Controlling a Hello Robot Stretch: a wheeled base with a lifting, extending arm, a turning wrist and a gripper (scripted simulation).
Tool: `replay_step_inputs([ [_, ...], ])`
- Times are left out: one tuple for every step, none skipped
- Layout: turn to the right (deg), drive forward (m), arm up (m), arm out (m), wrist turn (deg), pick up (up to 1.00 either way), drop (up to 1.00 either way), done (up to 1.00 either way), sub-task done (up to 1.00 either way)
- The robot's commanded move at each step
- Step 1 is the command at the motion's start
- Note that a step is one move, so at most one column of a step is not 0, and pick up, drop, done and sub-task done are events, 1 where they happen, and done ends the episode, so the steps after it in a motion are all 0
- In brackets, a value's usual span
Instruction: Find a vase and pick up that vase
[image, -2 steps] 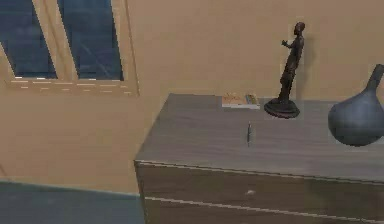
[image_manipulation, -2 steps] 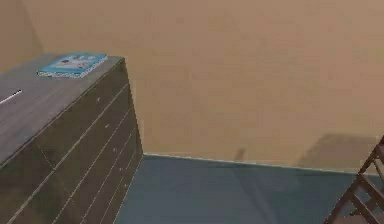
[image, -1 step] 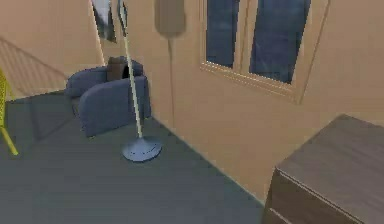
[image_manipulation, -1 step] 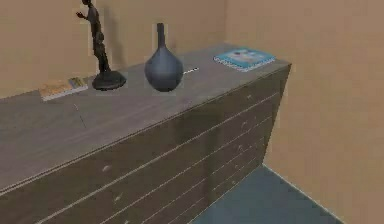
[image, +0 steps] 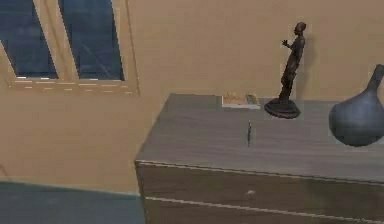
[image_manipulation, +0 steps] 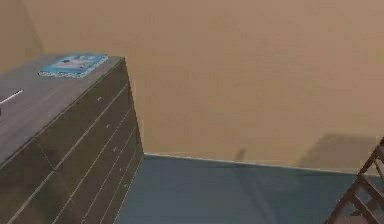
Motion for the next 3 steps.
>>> replay_step_inputs([
  [45.0, 0.0, 0.0, 0.0, 0.0, 0.0, 0.0, 0.0, 0.0],
  [36.0, 0.0, 0.0, 0.0, 0.0, 0.0, 0.0, 0.0, 0.0],
  [0.0, 1.0, 0.0, 0.0, 0.0, 0.0, 0.0, 0.0, 0.0],
])
